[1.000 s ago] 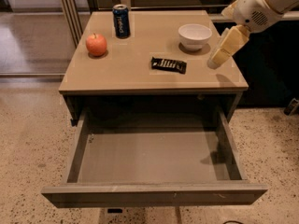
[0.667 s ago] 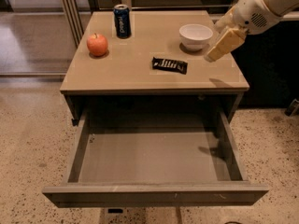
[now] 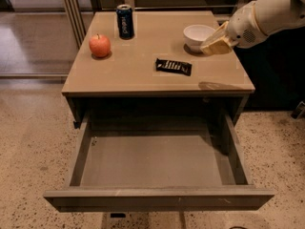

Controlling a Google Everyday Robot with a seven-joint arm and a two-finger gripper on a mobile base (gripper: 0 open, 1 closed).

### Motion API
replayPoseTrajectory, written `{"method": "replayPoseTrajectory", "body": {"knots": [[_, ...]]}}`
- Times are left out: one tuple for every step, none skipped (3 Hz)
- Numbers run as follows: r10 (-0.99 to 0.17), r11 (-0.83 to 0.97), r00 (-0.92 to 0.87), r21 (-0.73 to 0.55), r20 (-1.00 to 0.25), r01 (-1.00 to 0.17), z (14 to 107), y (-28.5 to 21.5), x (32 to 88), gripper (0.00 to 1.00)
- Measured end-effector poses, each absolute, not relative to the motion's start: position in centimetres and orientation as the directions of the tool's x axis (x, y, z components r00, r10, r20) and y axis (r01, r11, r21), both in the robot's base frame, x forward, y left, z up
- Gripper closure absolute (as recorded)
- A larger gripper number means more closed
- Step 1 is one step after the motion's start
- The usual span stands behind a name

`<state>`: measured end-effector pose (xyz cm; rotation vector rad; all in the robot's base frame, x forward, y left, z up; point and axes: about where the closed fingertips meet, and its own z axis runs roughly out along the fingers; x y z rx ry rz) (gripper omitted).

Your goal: Place rxbar chocolate into top drawer

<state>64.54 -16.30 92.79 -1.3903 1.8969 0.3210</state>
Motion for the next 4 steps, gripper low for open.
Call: {"method": "replayPoseTrajectory", "body": {"knots": [[-0.627,0.383,-0.093,-0.202,-0.774,-0.901,88.9,-12.9,68.7,1.00],[-0.634,0.377,-0.100,-0.194,-0.767,-0.906,88.4,-13.0,68.5,1.00],[-0.630,0.368,-0.124,-0.153,-0.767,-0.917,86.7,-13.0,69.1,0.73],[-0.626,0.360,-0.136,-0.130,-0.768,-0.924,85.8,-12.8,69.7,0.50]]}}
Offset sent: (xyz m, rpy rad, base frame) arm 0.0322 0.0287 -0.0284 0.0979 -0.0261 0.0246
